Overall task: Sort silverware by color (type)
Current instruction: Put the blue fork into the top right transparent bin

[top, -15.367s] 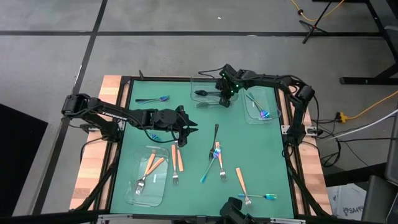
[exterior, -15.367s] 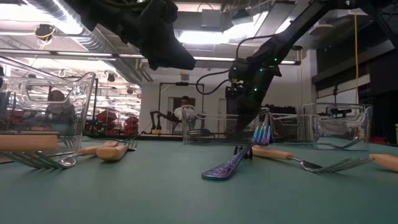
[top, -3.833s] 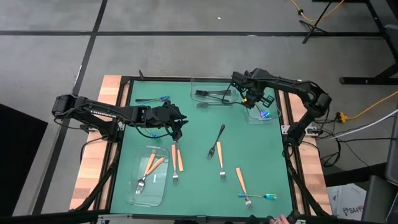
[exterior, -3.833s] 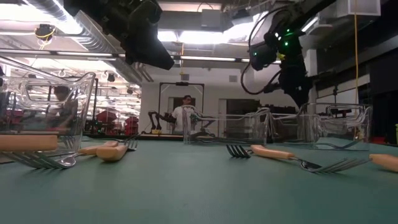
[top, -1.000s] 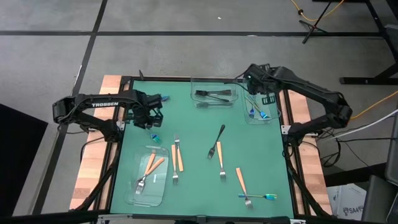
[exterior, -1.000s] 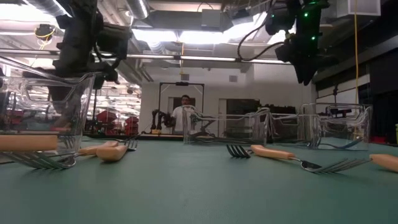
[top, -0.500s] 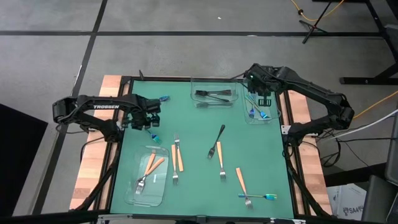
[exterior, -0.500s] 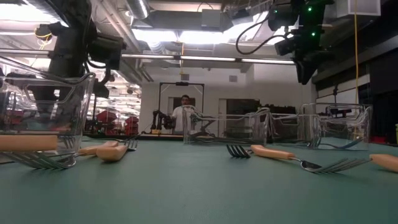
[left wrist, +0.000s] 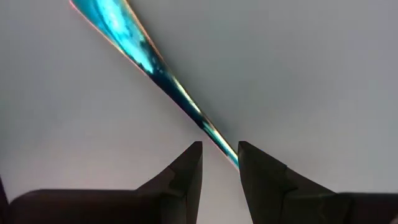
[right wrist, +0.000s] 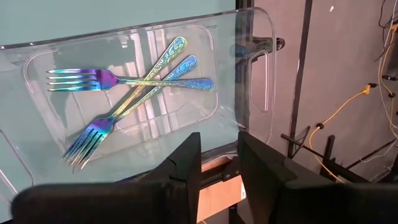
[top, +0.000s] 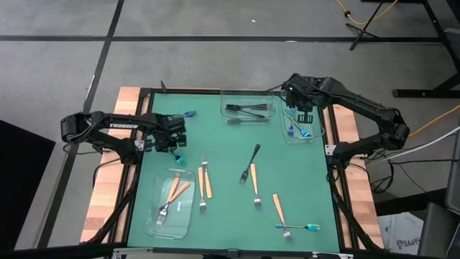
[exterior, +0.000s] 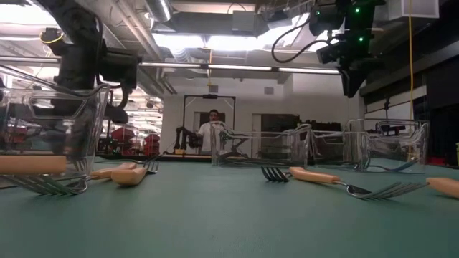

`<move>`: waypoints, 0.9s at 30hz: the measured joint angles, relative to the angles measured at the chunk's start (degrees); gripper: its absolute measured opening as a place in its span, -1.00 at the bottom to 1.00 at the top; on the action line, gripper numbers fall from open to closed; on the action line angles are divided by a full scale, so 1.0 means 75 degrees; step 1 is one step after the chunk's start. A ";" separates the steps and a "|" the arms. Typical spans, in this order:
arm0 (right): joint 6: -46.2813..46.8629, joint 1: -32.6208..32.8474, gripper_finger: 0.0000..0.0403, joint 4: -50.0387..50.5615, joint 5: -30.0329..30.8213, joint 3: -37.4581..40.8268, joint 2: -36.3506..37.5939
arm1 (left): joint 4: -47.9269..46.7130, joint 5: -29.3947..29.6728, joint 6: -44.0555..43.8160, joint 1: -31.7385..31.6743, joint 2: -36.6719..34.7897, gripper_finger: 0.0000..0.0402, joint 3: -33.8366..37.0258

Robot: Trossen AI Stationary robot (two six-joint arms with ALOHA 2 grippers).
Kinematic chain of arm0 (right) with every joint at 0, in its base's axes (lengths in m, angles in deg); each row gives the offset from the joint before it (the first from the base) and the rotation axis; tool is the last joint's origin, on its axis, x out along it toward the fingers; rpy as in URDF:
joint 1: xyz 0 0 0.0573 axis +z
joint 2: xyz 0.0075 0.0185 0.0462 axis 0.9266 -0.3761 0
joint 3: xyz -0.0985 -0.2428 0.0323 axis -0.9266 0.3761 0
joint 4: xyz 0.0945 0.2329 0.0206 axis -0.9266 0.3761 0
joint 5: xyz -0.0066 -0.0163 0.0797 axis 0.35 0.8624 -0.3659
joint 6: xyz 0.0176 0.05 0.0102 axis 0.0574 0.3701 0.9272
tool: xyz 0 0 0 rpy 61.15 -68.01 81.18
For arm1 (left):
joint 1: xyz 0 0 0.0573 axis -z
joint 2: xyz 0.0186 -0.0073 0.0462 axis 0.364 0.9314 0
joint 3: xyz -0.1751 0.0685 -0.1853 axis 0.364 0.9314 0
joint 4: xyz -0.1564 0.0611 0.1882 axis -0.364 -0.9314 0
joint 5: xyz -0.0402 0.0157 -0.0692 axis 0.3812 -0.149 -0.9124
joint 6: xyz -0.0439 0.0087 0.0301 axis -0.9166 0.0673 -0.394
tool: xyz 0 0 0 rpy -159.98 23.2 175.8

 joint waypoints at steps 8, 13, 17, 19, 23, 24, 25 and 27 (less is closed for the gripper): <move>0.0000 -0.0003 -0.52 -0.0002 0.0000 0.0000 -0.0003 | 0.0328 0.0035 -0.0177 0.0000 -0.0014 -0.52 0.0323; 0.0032 -0.0003 -0.52 -0.0003 0.0003 0.0000 -0.0006 | 0.0341 0.0035 -0.0237 0.0000 -0.0021 -0.52 0.0406; 0.0041 -0.0003 -0.52 0.0000 0.0000 0.0000 -0.0006 | 0.0344 0.0035 -0.0237 0.0000 -0.0017 -0.52 0.0412; 0.0044 -0.0003 -0.52 0.0000 0.0000 0.0000 -0.0006 | 0.0347 0.0035 -0.0237 0.0000 -0.0015 -0.52 0.0412; 0.0050 -0.0003 -0.52 0.0000 0.0000 0.0000 -0.0006 | 0.0350 0.0036 -0.0237 0.0000 -0.0012 -0.52 0.0419; 0.0052 -0.0003 -0.52 0.0000 0.0000 0.0000 -0.0006 | 0.0351 0.0037 -0.0237 0.0000 -0.0012 -0.52 0.0421; 0.0055 -0.0003 -0.52 0.0000 0.0000 0.0000 -0.0006 | 0.0353 0.0038 -0.0238 0.0000 -0.0009 -0.52 0.0421; 0.0055 -0.0003 -0.52 0.0000 0.0000 0.0000 -0.0006 | 0.0362 0.0038 -0.0246 0.0000 -0.0008 -0.52 0.0421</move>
